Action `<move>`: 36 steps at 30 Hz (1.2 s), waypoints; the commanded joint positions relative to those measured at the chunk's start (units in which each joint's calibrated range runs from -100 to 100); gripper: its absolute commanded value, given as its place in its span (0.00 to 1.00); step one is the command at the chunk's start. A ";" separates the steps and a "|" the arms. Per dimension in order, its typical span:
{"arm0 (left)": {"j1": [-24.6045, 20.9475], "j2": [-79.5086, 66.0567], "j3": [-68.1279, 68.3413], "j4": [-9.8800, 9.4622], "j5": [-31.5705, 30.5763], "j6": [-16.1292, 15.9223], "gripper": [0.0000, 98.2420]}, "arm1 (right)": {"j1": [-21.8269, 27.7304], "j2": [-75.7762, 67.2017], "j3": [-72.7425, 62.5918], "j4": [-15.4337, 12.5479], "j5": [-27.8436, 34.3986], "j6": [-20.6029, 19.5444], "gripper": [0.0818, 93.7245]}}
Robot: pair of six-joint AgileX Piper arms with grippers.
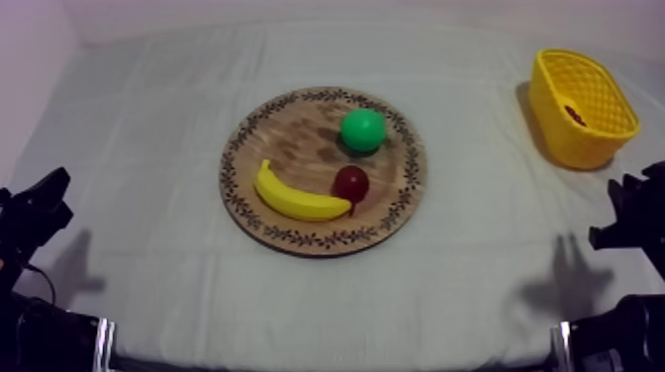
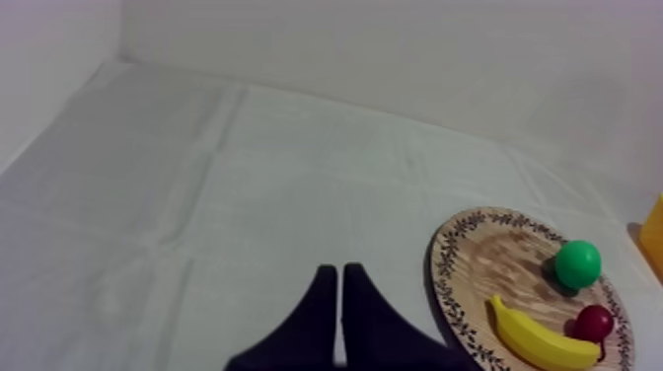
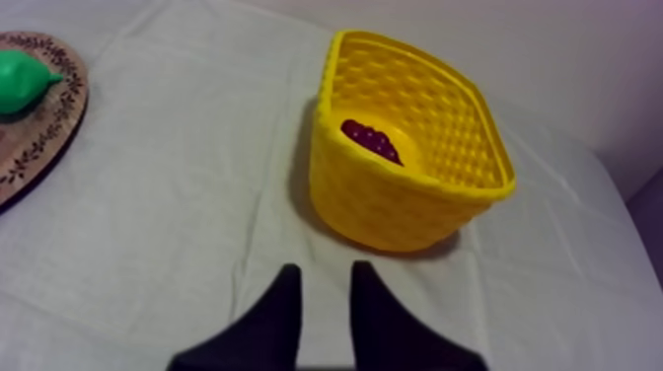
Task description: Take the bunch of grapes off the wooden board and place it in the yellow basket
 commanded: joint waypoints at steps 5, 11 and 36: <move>-0.01 0.00 -0.04 0.01 -0.03 -0.02 0.00 | -0.76 -4.06 0.39 1.73 2.73 -5.14 0.02; -0.01 0.00 -0.04 0.01 -0.03 -0.02 0.00 | -1.71 -4.44 0.86 2.90 3.25 -7.52 0.01; -0.01 0.00 -0.04 0.01 -0.03 0.01 0.00 | -2.41 -4.50 1.48 3.88 3.33 -3.78 0.00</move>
